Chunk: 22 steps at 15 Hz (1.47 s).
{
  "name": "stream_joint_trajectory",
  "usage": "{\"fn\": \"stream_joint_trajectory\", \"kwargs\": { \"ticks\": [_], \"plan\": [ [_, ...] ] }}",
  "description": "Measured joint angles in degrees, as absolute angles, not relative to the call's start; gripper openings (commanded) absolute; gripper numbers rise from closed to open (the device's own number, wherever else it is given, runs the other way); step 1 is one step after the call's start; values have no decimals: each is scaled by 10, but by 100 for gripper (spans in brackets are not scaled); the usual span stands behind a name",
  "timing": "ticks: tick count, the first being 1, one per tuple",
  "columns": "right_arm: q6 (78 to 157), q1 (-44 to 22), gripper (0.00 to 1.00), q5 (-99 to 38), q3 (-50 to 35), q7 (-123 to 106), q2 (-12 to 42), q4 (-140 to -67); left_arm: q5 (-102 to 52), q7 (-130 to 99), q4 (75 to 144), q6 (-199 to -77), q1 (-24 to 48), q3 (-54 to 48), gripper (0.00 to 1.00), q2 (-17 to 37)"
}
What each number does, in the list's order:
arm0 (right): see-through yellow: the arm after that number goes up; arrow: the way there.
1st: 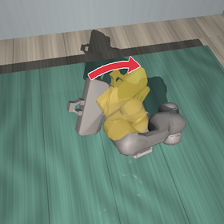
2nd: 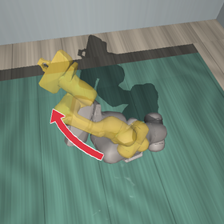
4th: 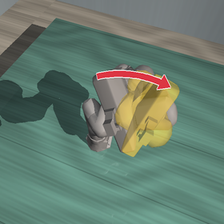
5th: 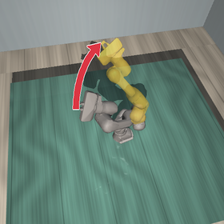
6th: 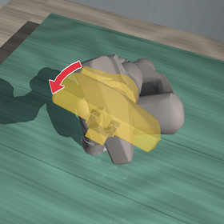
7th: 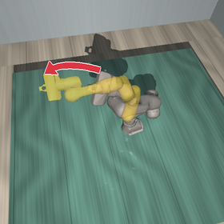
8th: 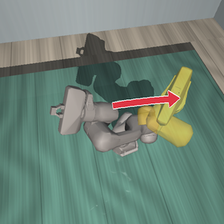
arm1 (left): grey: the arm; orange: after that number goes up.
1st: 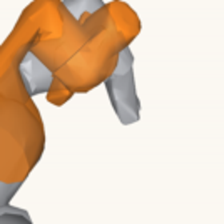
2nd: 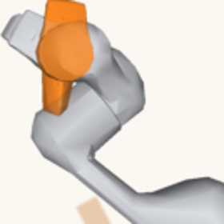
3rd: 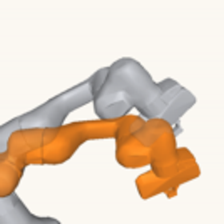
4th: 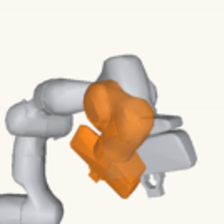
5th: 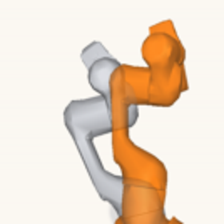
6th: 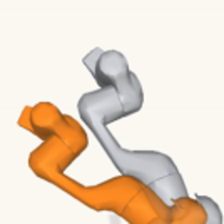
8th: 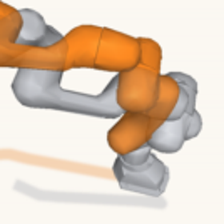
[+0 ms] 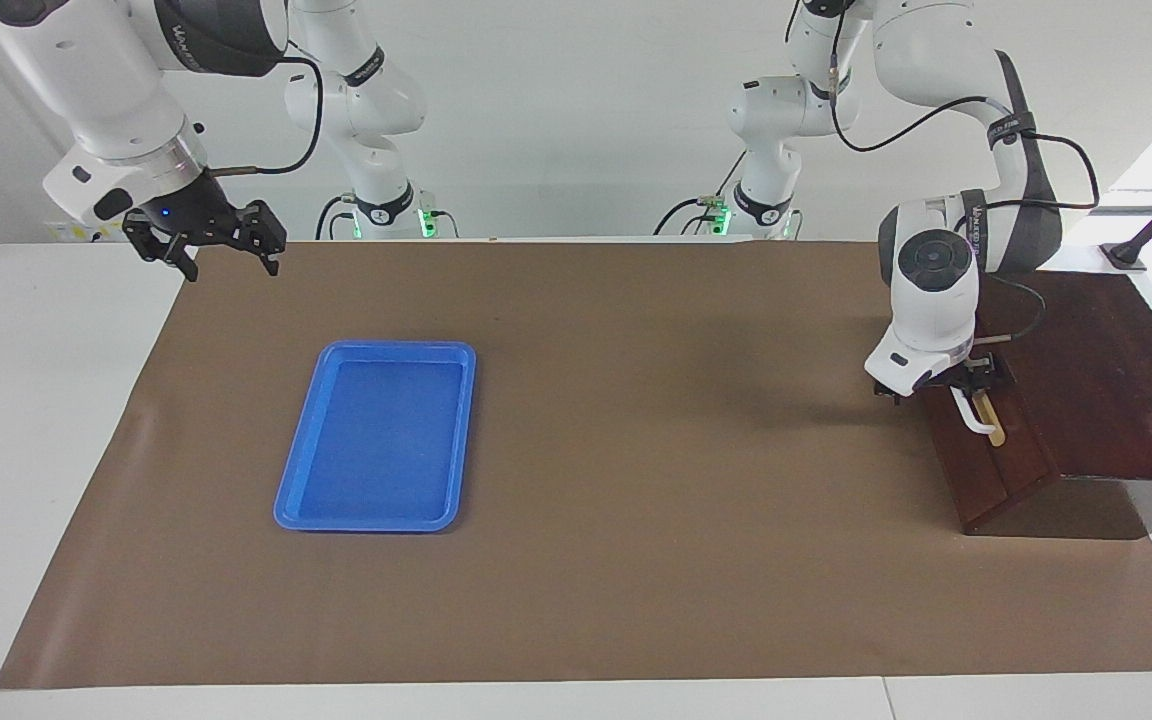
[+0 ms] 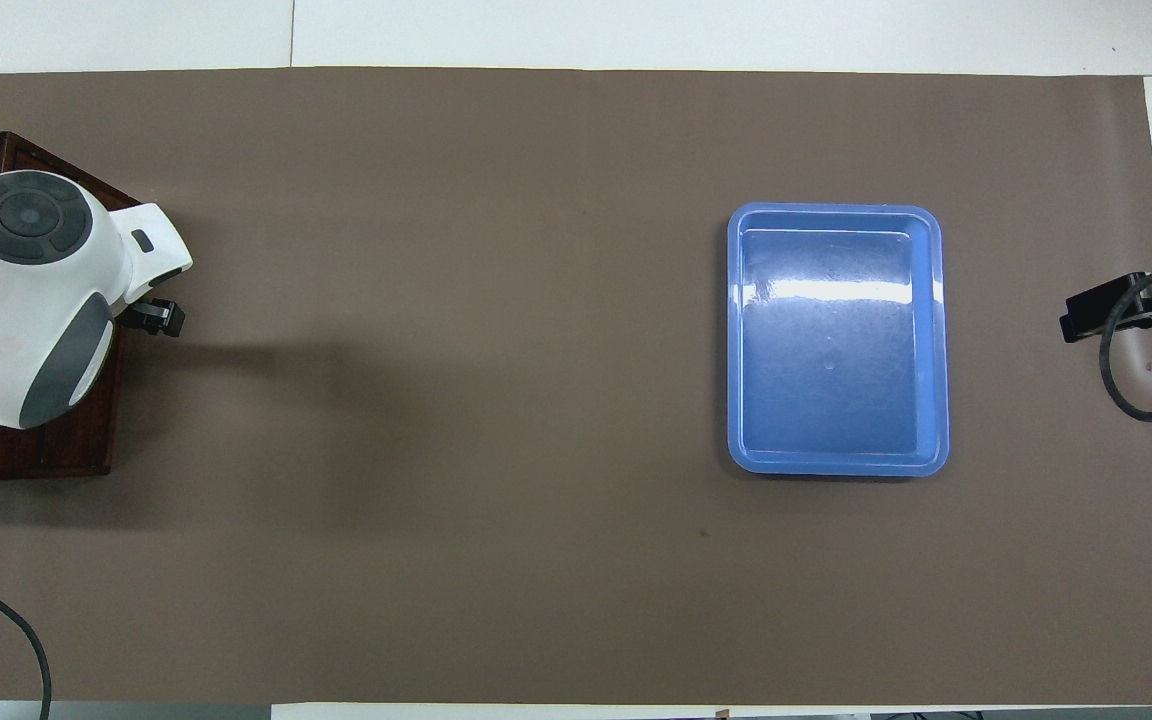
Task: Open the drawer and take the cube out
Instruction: 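Pull the drawer handle away from the box with the left gripper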
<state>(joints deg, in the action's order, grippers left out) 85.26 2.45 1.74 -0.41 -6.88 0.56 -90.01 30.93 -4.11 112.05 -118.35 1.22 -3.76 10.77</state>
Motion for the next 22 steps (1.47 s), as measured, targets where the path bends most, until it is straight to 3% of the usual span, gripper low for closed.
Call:
{"fn": "stream_joint_trajectory", "kwargs": {
  "ticks": [22],
  "plan": [
    [853, 25, 100, 17, -4, -69, 6, -900, 282, -106, 1118, -1146, 108, -40, 100, 105]
  ]
}}
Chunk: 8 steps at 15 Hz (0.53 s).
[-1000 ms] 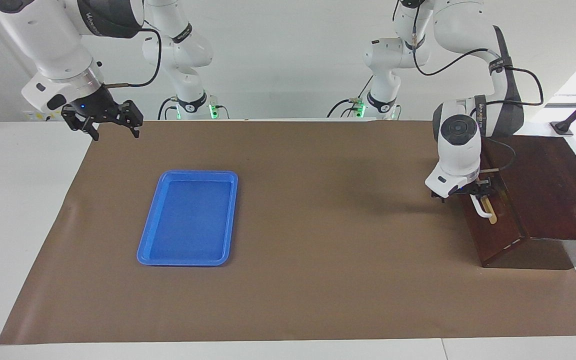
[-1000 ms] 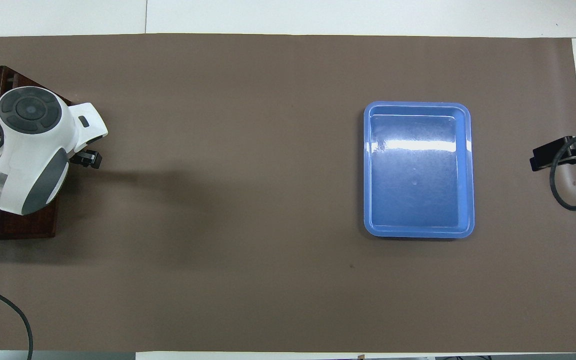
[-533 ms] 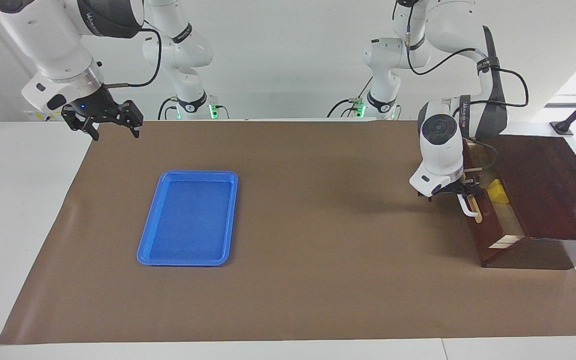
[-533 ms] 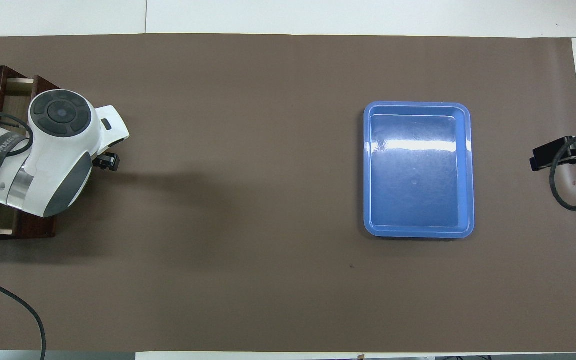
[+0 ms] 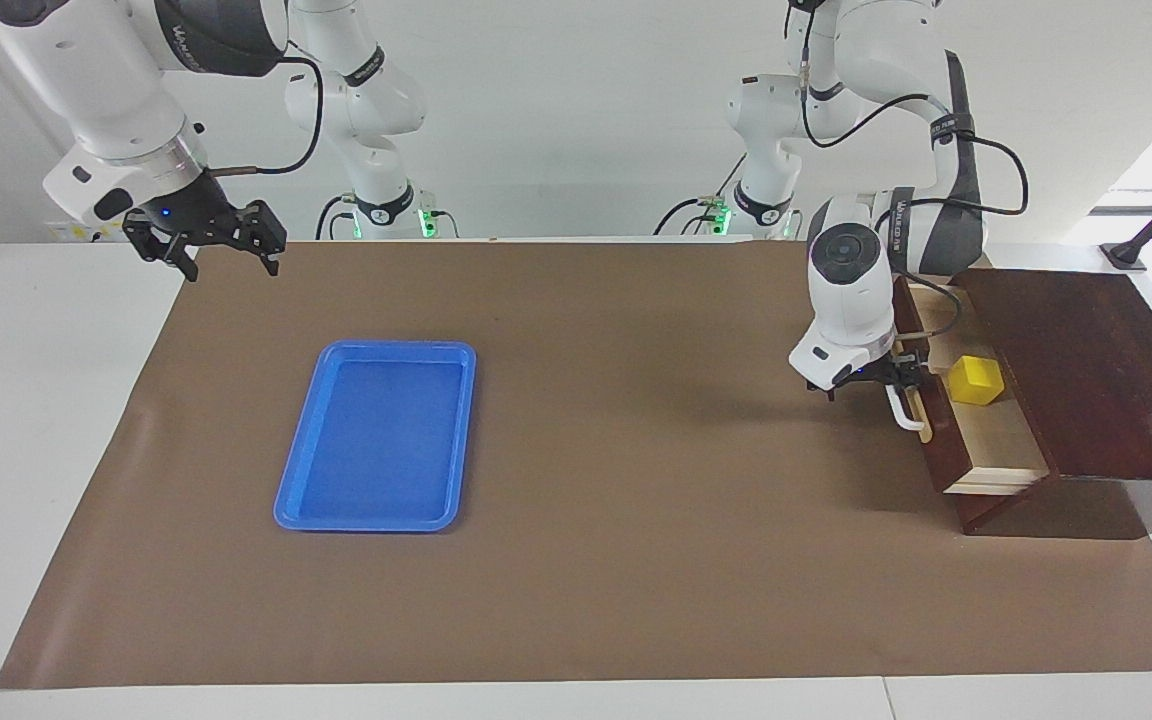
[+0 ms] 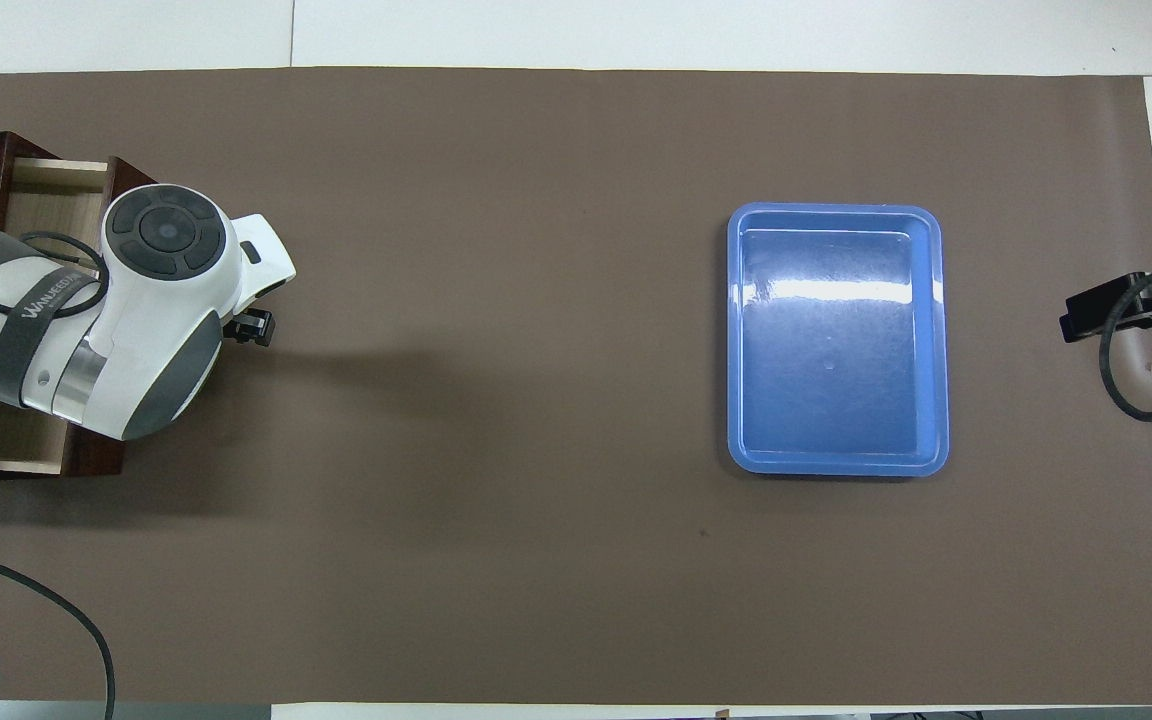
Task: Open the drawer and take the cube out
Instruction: 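Pull the drawer handle away from the box with the left gripper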
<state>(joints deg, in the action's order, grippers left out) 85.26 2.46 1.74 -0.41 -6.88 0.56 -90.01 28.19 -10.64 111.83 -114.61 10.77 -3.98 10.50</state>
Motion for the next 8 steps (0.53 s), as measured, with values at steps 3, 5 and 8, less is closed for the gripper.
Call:
{"fn": "stream_joint_trajectory", "kwargs": {
  "ticks": [3, 5, 8],
  "plan": [
    [853, 25, 100, 17, -4, -69, 6, -900, 278, -114, 1118, -1145, 111, -40, 100, 105],
    [853, 25, 100, 17, -4, -69, 6, -900, 270, -118, 1116, -1144, 114, -39, 100, 105],
    [853, 25, 100, 17, -4, -69, 6, -900, 260, -132, 1115, -1143, 128, -39, 100, 105]
  ]
}}
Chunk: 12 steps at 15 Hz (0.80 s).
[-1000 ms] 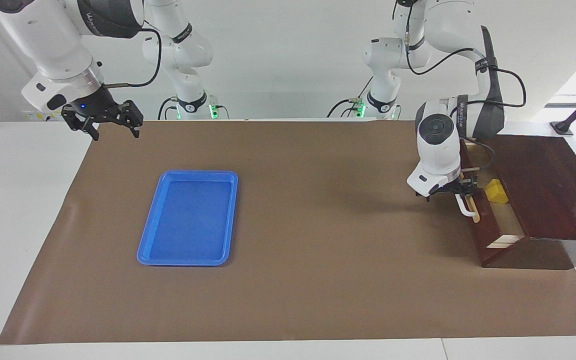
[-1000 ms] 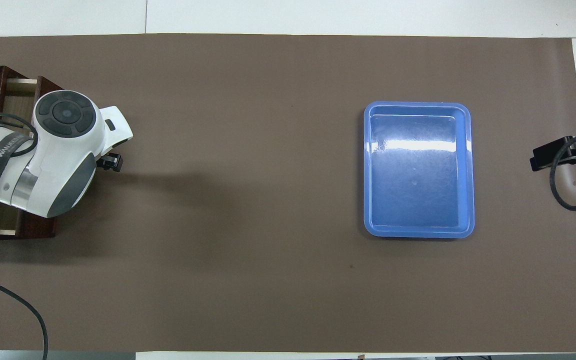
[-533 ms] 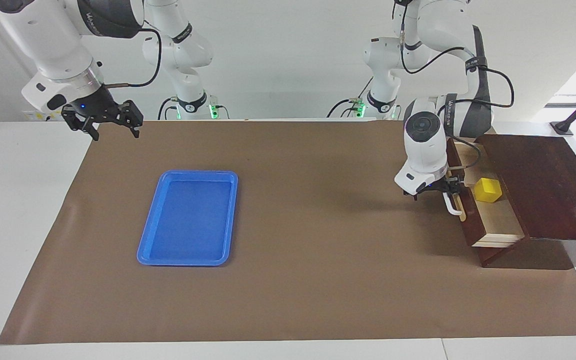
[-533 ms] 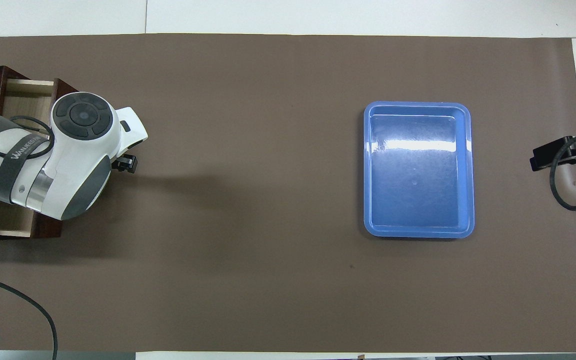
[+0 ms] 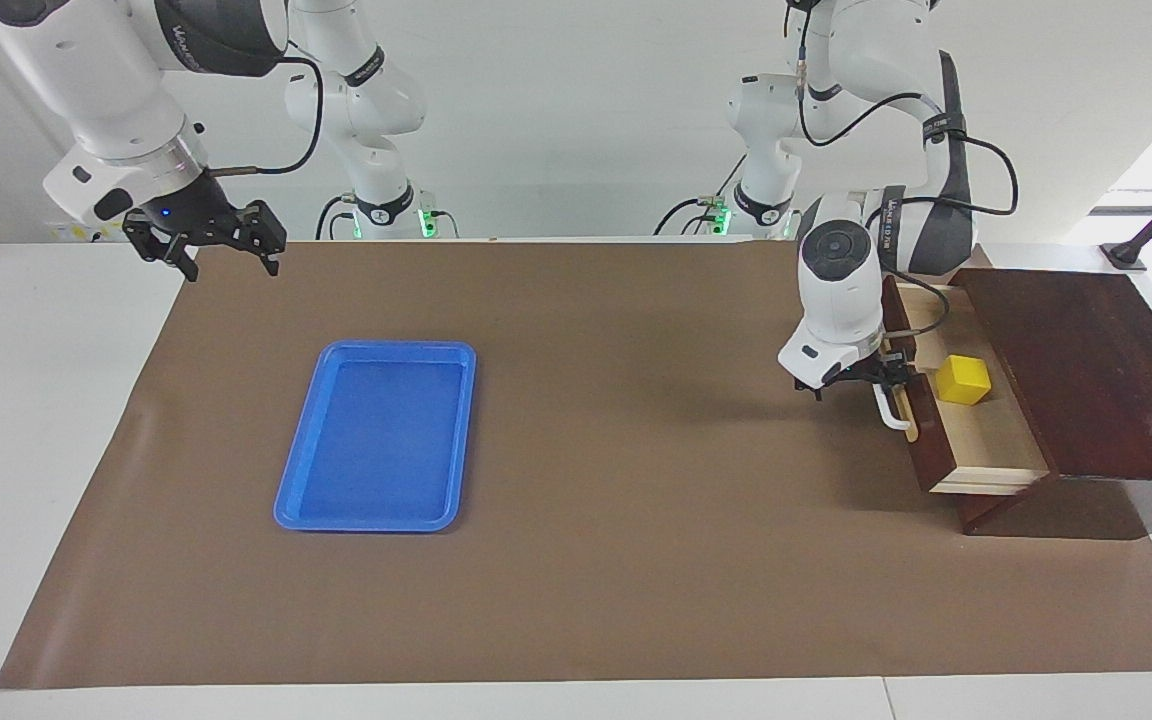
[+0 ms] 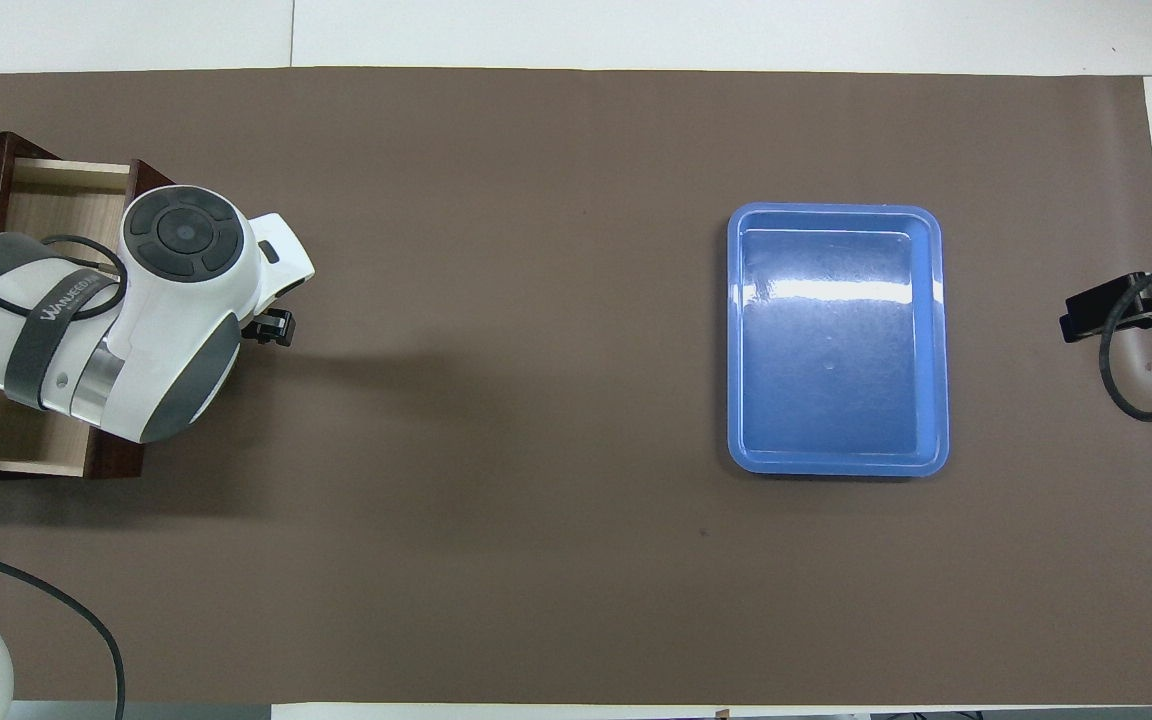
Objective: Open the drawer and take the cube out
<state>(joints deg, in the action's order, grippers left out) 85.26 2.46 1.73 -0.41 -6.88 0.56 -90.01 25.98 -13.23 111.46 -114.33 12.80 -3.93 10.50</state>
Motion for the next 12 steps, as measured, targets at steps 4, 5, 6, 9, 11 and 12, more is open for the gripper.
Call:
{"fn": "stream_joint_trajectory", "kwargs": {
  "ticks": [4, 5, 6, 9, 11, 12],
  "plan": [
    [853, 25, 100, 17, -4, -69, 6, -900, 255, -150, 1112, -1138, 143, -39, 100, 105],
    [853, 25, 100, 17, -4, -69, 6, -900, 255, -152, 1112, -1137, 145, -39, 100, 105],
    [853, 25, 100, 17, -4, -69, 6, -900, 254, -154, 1112, -1137, 146, -39, 100, 105],
    [853, 25, 100, 17, -4, -69, 6, -900, 251, -154, 1111, -1136, 146, -38, 100, 105],
    [853, 25, 100, 17, -4, -69, 6, -900, 251, -154, 1111, -1136, 146, -38, 100, 105],
    [853, 25, 100, 17, -4, -69, 6, -900, 250, -153, 1111, -1136, 146, -38, 100, 105]
  ]
}}
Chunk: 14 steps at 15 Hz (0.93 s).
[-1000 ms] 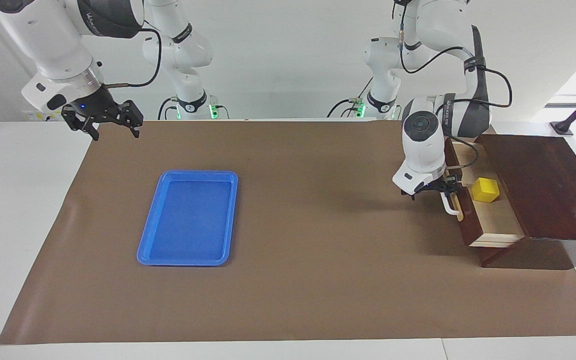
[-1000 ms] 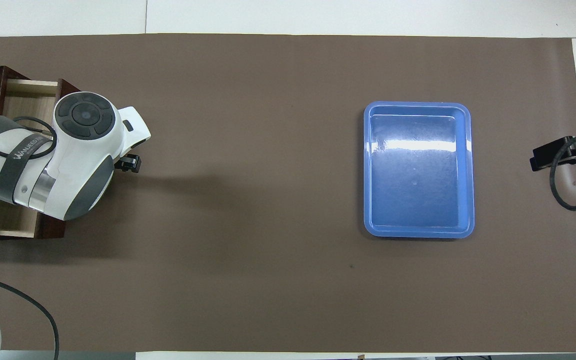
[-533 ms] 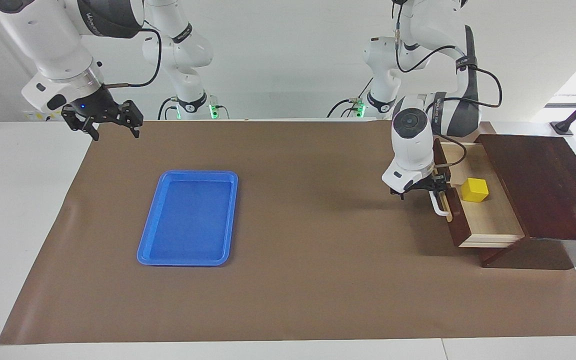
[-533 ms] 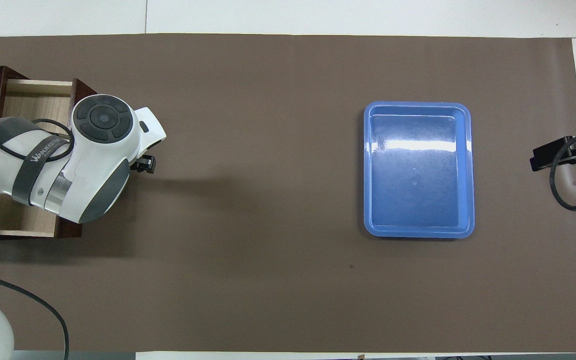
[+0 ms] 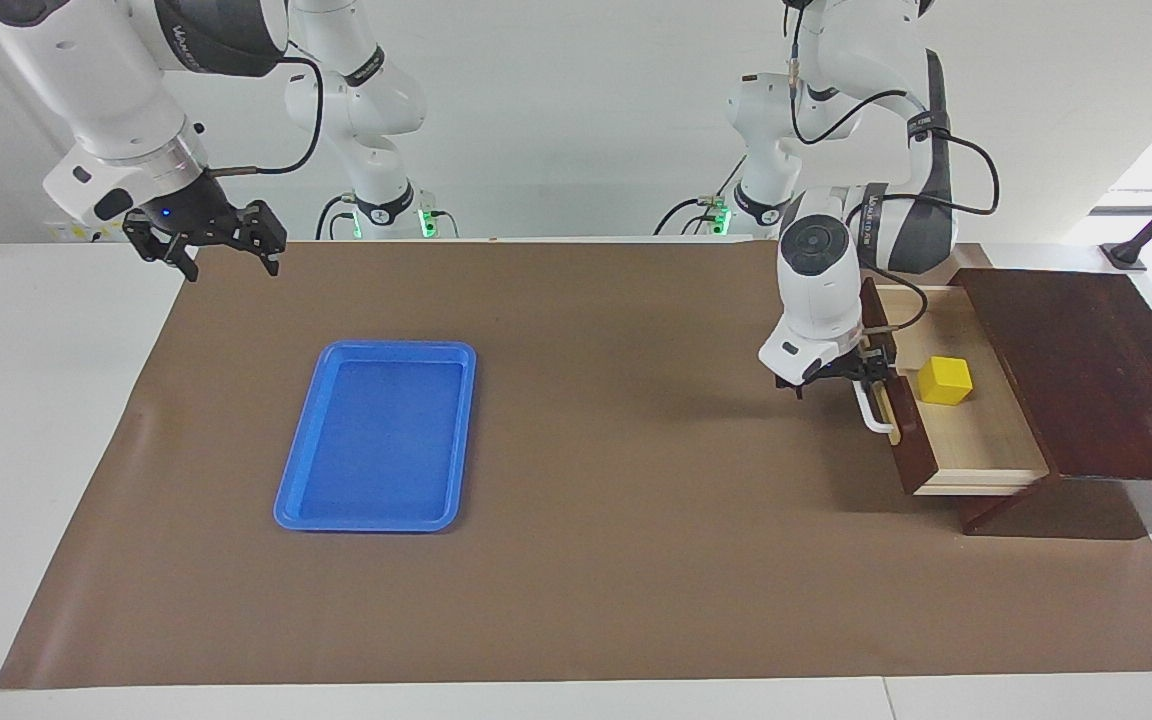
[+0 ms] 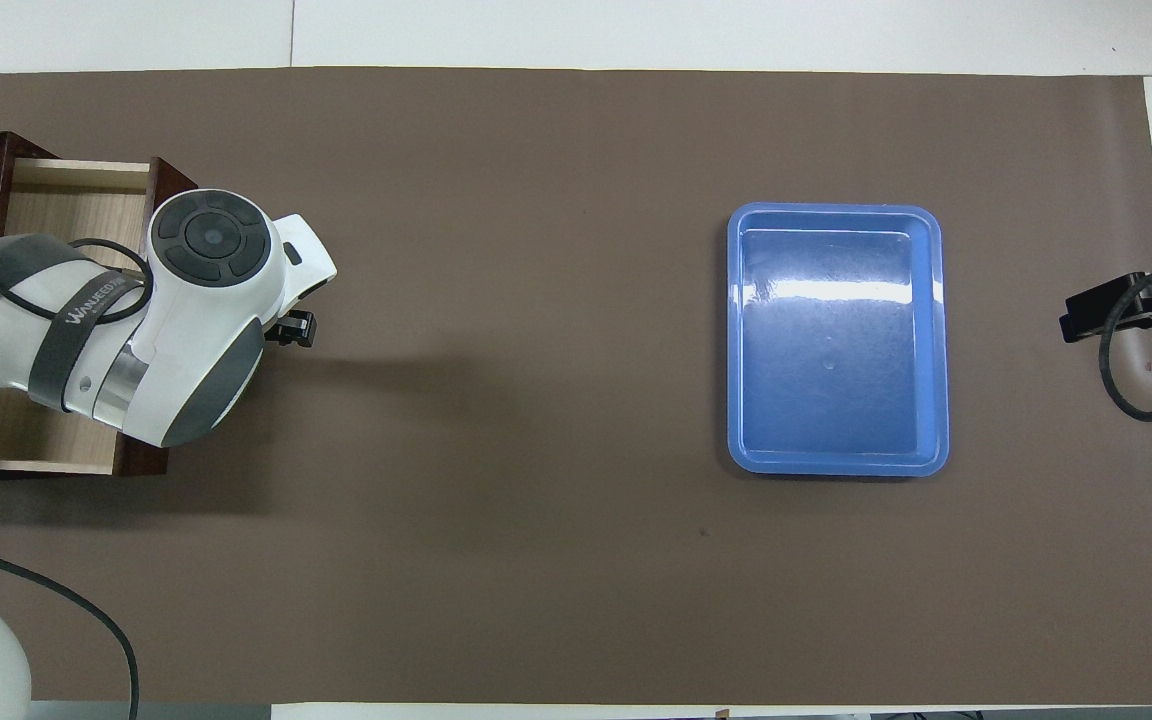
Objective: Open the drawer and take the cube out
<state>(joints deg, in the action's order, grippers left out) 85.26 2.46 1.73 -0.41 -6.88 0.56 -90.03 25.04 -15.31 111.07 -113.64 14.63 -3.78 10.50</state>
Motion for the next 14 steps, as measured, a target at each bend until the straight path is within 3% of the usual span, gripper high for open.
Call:
{"fn": "stream_joint_trajectory", "kwargs": {
  "ticks": [10, 14],
  "plan": [
    [853, 25, 100, 17, -3, -69, 6, -901, 233, -90, 1077, -1088, 145, -36, 100, 97],
    [853, 25, 100, 17, -2, -69, 6, -901, 186, -89, 1029, -1033, 146, -38, 100, 95]
  ]
}}
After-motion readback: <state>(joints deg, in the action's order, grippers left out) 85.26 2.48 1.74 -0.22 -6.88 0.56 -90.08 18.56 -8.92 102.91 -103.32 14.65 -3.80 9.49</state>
